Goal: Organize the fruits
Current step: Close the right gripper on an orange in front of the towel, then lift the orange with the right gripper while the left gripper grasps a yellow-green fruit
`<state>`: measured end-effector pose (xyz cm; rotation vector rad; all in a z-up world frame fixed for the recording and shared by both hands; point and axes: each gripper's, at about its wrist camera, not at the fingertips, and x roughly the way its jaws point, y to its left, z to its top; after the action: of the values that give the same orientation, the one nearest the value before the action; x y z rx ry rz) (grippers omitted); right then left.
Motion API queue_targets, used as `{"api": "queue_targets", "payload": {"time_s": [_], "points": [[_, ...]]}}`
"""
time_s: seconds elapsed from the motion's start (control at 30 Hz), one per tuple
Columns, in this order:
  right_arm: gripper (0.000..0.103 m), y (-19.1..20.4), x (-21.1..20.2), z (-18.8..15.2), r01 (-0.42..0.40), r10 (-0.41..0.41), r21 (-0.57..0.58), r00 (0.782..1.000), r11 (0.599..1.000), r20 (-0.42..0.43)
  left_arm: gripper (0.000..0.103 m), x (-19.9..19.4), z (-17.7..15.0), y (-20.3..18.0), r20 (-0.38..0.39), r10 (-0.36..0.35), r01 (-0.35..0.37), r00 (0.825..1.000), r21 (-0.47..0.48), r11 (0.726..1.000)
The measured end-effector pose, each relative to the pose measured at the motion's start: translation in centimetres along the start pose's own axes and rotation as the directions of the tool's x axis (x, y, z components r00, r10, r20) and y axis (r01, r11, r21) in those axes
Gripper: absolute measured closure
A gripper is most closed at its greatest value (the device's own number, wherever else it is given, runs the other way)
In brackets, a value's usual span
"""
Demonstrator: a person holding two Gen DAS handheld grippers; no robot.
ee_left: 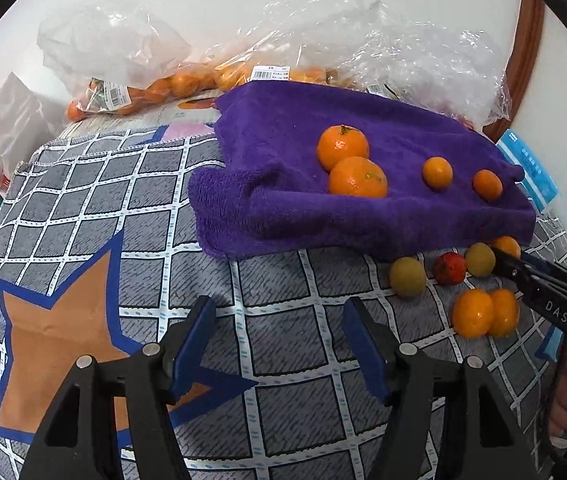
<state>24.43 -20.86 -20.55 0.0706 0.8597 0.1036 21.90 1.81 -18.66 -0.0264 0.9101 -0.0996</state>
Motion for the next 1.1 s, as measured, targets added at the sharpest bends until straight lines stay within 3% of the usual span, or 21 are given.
{"api": "queue_targets", "payload": {"time_s": [0.47, 0.6, 0.87, 0.93, 1.1], "points": [[0.067, -0.5, 0.4, 0.3, -0.015, 0.014, 0.047, 1.0, 0.999, 0.012, 0.029, 0.2, -0.2, -0.4, 0.002, 0.002, -0.002, 1.0, 0.028, 1.0], [0.062, -0.1, 0.6, 0.5, -0.014, 0.014, 0.021, 1.0, 1.0, -0.005, 0.027, 0.2, -0.2, -0.5, -0.002, 0.0, 0.0, 1.0, 0.035, 0.999], [0.061, 0.4, 0.5, 0.3, 0.012, -0.012, -0.012, 1.0, 1.0, -0.006, 0.028, 0.2, -0.2, -0.1, 0.0, -0.033, 0.033, 0.999, 0.021, 0.999], [0.068, 0.2, 0.0, 0.1, 0.007, -0.007, 0.0, 1.0, 1.0, 0.015, 0.029, -0.1, -0.1, 0.1, -0.008, -0.061, 0.061, 0.998, 0.008, 0.998], [0.068, -0.3, -1.0, -0.3, -0.001, 0.001, 0.011, 0.999, 1.0, 0.042, 0.03, -0.7, 0.2, -0.5, -0.012, -0.117, 0.117, 0.993, 0.0, 0.993]]}}
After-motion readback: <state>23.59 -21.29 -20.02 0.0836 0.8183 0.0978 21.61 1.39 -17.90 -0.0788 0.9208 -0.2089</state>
